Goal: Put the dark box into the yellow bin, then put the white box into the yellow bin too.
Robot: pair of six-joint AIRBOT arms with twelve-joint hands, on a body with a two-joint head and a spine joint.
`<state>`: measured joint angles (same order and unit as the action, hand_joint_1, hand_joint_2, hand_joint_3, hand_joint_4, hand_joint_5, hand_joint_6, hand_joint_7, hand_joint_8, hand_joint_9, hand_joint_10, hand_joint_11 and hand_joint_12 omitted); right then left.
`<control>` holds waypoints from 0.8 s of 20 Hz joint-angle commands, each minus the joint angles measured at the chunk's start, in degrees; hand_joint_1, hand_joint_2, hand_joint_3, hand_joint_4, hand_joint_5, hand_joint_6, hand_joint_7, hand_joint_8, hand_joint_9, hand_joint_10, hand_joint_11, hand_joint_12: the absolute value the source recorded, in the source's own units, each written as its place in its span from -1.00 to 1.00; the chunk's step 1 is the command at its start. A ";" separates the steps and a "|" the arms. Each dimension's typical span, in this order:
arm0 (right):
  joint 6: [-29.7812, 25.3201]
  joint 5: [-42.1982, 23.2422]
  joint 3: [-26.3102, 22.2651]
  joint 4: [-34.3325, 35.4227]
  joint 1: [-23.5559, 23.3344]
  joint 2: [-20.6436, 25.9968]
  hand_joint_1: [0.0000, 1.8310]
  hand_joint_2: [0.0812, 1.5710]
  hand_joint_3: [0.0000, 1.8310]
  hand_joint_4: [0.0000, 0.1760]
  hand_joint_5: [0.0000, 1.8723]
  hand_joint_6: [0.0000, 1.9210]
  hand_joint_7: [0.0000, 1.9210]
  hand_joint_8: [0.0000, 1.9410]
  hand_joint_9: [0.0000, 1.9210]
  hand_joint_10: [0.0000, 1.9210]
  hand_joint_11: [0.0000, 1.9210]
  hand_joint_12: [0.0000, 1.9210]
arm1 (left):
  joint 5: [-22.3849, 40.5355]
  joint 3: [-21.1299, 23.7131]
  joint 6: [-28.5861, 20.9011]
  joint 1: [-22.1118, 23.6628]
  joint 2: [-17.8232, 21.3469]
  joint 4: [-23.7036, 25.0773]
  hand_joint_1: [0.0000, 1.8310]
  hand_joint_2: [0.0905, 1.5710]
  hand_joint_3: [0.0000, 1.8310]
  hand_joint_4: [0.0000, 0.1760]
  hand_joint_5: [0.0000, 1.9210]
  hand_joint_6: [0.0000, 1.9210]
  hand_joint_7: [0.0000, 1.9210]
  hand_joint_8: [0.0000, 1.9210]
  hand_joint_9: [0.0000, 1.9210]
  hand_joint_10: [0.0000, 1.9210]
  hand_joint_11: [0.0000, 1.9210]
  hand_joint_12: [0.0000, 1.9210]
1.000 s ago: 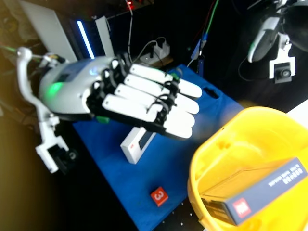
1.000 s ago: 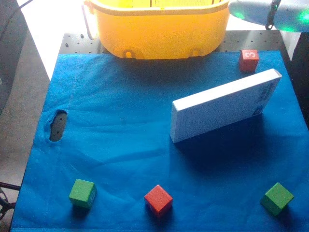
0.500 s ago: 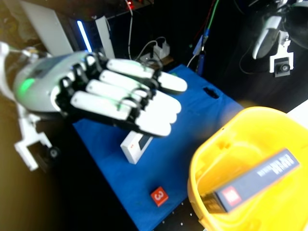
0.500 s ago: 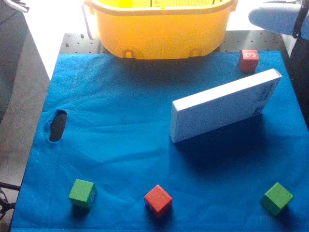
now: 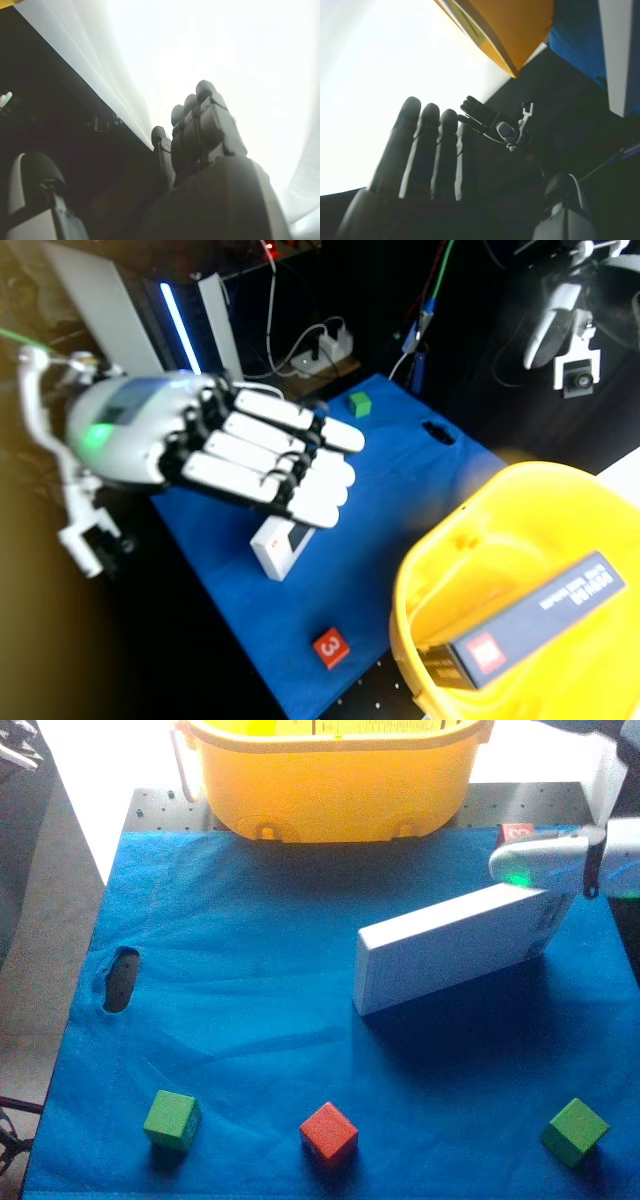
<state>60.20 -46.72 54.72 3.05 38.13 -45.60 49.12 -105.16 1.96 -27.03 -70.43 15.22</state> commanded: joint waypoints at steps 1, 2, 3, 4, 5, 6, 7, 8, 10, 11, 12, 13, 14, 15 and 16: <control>-0.07 -7.35 -0.09 1.36 0.09 -0.26 -0.86 0.05 -1.00 -0.01 -0.69 -1.00 -0.56 -1.00 -0.59 -1.00 -0.70 -0.93 | 6.14 -0.14 -0.28 0.22 0.50 -3.39 -0.01 -0.03 -1.00 0.97 -0.67 -0.99 -0.67 -0.98 -0.76 -0.99 -0.80 -0.91; -0.07 -7.36 -0.05 2.03 1.00 -0.57 -0.88 0.05 -1.00 0.14 -0.68 -0.99 -0.56 -1.00 -0.60 -1.00 -0.68 -0.92 | 6.21 -0.12 -0.28 0.03 0.54 -3.53 0.00 -0.02 -0.99 0.99 -0.66 -0.99 -0.67 -0.98 -0.77 -1.00 -0.81 -0.92; -0.08 -7.37 0.02 2.50 1.83 -0.87 -0.87 0.01 -1.00 0.46 -0.67 -0.99 -0.57 -1.00 -0.59 -1.00 -0.67 -0.91 | 6.26 -0.10 -0.28 -0.10 0.58 -3.54 0.03 -0.01 -0.99 1.00 -0.66 -0.99 -0.69 -0.99 -0.77 -1.00 -0.84 -0.93; -0.15 -7.37 0.14 3.04 2.85 -1.37 -0.89 0.02 -1.00 0.26 -0.68 -1.00 -0.54 -0.99 -0.59 -1.00 -0.66 -0.91 | 6.26 -0.12 -0.28 -0.16 0.68 -3.54 0.03 0.00 -0.99 1.00 -0.66 -0.99 -0.72 -1.00 -0.78 -1.00 -0.85 -0.93; -0.33 -7.36 0.24 3.15 3.34 -1.68 -0.86 0.00 -1.00 0.17 -0.68 -1.00 -0.52 -0.99 -0.59 -1.00 -0.68 -0.91 | 6.26 -0.10 -0.28 -0.16 0.79 -3.55 0.02 0.00 -0.99 1.00 -0.64 -0.99 -0.75 -1.00 -0.81 -1.00 -0.86 -0.93; -0.78 -7.35 0.39 3.21 4.03 -2.06 -0.85 0.03 -1.00 -0.05 -0.72 -1.00 -0.55 -1.00 -0.62 -1.00 -0.74 -0.93 | 6.26 -0.03 -0.28 -0.19 0.93 -3.58 0.04 -0.01 -0.99 1.00 -0.63 -0.99 -0.75 -1.00 -0.80 -1.00 -0.84 -0.93; -1.98 -7.35 0.75 3.21 5.25 -2.64 -0.87 0.03 -1.00 -0.08 -0.72 -1.00 -0.56 -1.00 -0.61 -1.00 -0.73 -0.92 | 6.11 -0.03 -0.28 -0.22 1.01 -3.59 0.04 -0.01 -1.00 1.00 -0.65 -0.99 -0.73 -0.99 -0.80 -1.00 -0.83 -0.92; -2.89 -7.33 1.09 3.21 6.11 -3.11 -0.85 0.03 -1.00 -0.22 -0.70 -0.99 -0.54 -0.99 -0.61 -0.99 -0.71 -0.91 | 6.01 -0.05 -0.28 -0.22 1.02 -3.59 0.04 -0.02 -1.00 1.00 -0.66 -1.00 -0.72 -0.99 -0.79 -0.99 -0.82 -0.91; -3.55 -7.28 1.68 3.63 7.48 -4.15 -0.81 0.09 -0.98 -0.62 -0.71 -1.00 -0.55 -1.00 -0.61 -1.00 -0.72 -0.92 | 5.92 -0.06 -0.27 -0.31 1.02 -3.59 0.05 0.01 -0.99 1.00 -0.73 -1.00 -0.76 -1.00 -0.82 -1.00 -0.82 -0.91; -3.55 -7.25 1.89 3.89 7.90 -4.60 -0.74 0.07 -0.99 -0.77 -0.72 -1.00 -0.57 -1.00 -0.61 -1.00 -0.73 -0.92 | 5.94 -0.04 -0.28 -0.39 1.04 -3.60 0.04 0.01 -0.99 1.00 -0.69 -0.98 -0.76 -0.99 -0.81 -1.00 -0.83 -0.91; -3.55 -7.12 2.15 4.02 8.32 -5.04 -0.57 0.07 -1.00 -0.71 -0.74 -1.00 -0.62 -1.00 -0.64 -1.00 -0.78 -0.94 | 6.01 -0.02 -0.28 -0.48 1.04 -3.65 0.04 0.04 -1.00 1.00 -0.68 -0.99 -0.76 -1.00 -0.81 -1.00 -0.87 -0.75; -3.55 -6.94 2.37 4.20 8.60 -5.34 -0.46 0.07 -1.00 -0.74 -0.75 -1.00 -0.64 -1.00 -0.66 -1.00 -0.80 -0.94 | 6.11 0.00 -0.28 -0.54 1.04 -3.71 0.03 0.03 -0.98 1.00 -0.68 -0.99 -0.76 -1.00 -0.81 -1.00 -0.97 -0.51; -3.55 -6.71 2.65 4.38 8.84 -5.65 -0.30 0.07 -1.00 -0.75 -0.75 -1.00 -0.63 -1.00 -0.68 -1.00 -0.82 -0.95 | 6.30 0.03 -0.28 -0.62 1.04 -3.88 0.04 0.04 -0.98 1.00 -0.71 -1.00 -0.76 -1.00 -0.83 -1.00 -0.99 -0.46; -3.55 -6.51 3.09 4.70 9.25 -6.17 -0.22 0.05 -1.00 -0.65 -0.75 -1.00 -0.62 -0.99 -0.68 -1.00 -0.81 -0.95 | 6.64 0.13 -0.28 -0.76 1.11 -4.15 0.05 0.07 -0.98 1.00 -0.76 -1.00 -0.79 -1.00 -0.85 -1.00 -1.00 -0.50; -3.55 -6.38 3.41 4.94 9.51 -6.56 -0.12 0.03 -1.00 -0.51 -0.73 -0.99 -0.61 -0.99 -0.68 -0.99 -0.81 -0.95 | 6.87 0.22 -0.28 -0.85 1.19 -4.34 0.07 0.08 -0.99 1.00 -0.76 -1.00 -0.79 -1.00 -0.87 -1.00 -1.00 -0.55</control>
<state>56.86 -46.28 57.89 7.68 47.99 -52.12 49.56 -105.14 1.96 -28.21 -69.71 13.82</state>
